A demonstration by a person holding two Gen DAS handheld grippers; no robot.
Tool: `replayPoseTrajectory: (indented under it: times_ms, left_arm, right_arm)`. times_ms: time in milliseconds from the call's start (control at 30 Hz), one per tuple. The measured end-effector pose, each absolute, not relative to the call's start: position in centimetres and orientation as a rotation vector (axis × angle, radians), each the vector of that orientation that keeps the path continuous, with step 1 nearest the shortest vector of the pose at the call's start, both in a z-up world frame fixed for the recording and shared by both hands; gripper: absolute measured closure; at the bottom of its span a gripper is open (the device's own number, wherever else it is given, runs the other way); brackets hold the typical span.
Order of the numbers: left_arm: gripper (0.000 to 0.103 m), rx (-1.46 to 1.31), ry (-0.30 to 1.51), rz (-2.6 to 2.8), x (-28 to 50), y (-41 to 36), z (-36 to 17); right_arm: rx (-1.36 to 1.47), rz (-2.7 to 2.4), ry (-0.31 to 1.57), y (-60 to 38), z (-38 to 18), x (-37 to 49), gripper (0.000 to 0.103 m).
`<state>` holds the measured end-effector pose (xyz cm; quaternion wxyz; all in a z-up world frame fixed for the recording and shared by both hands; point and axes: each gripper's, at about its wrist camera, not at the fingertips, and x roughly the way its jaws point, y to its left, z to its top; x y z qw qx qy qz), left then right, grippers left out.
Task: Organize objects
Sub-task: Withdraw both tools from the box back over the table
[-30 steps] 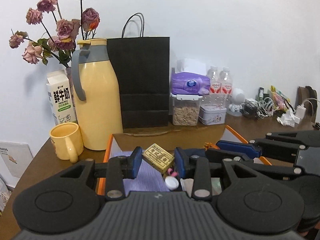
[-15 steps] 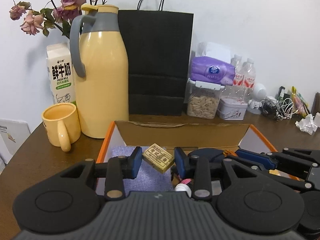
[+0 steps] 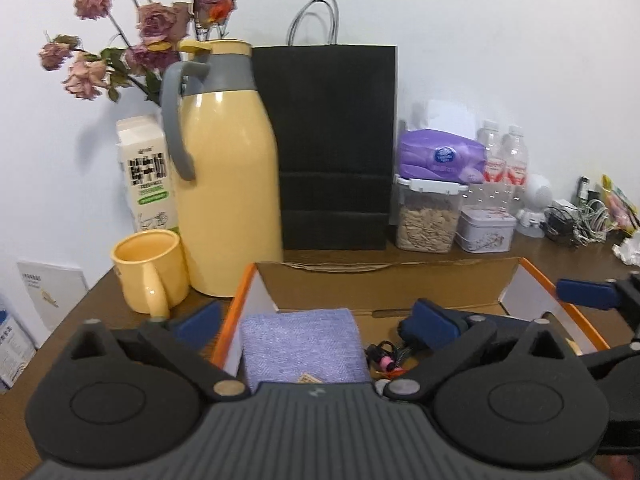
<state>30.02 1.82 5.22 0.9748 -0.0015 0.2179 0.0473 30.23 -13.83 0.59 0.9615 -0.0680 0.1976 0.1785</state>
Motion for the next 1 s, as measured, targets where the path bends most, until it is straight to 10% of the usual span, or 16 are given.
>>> replayPoseTrajectory:
  times_ms: [1000]
  left_arm:
    - [0.000, -0.012, 0.420, 0.092, 19.8, 2.3, 8.7]
  right_arm:
    - [-0.178, 0.392, 0.330, -15.8, 3.5, 21.1, 0.000]
